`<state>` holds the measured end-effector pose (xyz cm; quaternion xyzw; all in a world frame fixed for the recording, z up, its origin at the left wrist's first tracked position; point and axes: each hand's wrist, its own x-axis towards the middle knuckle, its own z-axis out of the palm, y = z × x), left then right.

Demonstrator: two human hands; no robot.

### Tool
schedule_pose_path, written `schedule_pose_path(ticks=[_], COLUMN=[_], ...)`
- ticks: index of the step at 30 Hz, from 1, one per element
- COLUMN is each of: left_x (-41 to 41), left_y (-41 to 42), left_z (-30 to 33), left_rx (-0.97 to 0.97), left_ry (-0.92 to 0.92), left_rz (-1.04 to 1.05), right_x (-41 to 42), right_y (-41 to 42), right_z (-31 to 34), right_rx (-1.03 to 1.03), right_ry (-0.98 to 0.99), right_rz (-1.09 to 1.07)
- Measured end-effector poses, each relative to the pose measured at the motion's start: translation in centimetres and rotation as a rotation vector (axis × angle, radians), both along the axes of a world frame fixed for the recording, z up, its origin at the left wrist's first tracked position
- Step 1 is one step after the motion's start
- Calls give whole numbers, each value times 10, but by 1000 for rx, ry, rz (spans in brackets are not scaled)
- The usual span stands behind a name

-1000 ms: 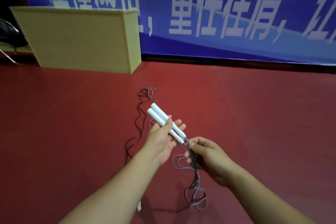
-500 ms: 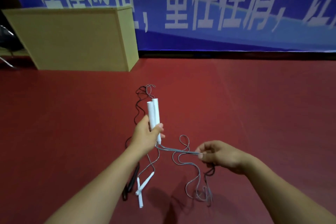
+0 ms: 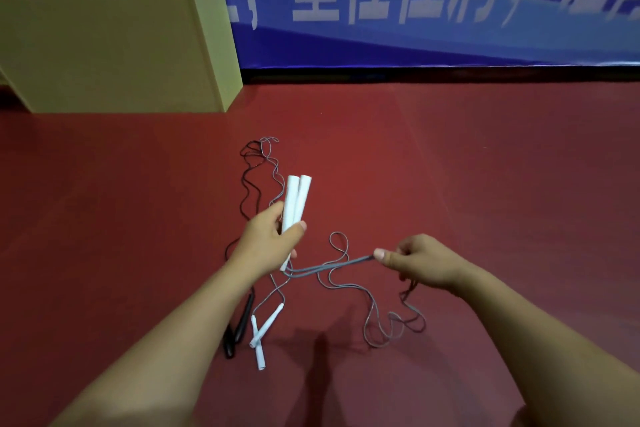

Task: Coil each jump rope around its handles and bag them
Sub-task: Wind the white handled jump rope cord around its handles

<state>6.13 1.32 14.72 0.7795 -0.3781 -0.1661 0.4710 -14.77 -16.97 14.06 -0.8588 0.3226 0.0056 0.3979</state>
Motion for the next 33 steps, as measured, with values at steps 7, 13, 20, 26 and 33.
schedule_pose_path(ticks=[7, 13, 20, 26, 33], left_x=[-18, -52, -52, -62, -57], left_y=[0, 4, 11, 15, 18], left_z=[5, 20, 27, 27, 30], left_rx=[172, 273, 108, 203, 207], left_ry=[-1, 287, 396, 175, 124], left_rz=[-184, -442, -382, -388, -433], right_x=[8, 12, 10, 7, 16], right_y=[19, 51, 52, 60, 61], right_z=[21, 37, 42, 41, 41], right_rx=[381, 159, 287, 158, 317], right_ry=[-385, -449, -452, -463, -546], right_rz=[-111, -21, -118, -180, -225])
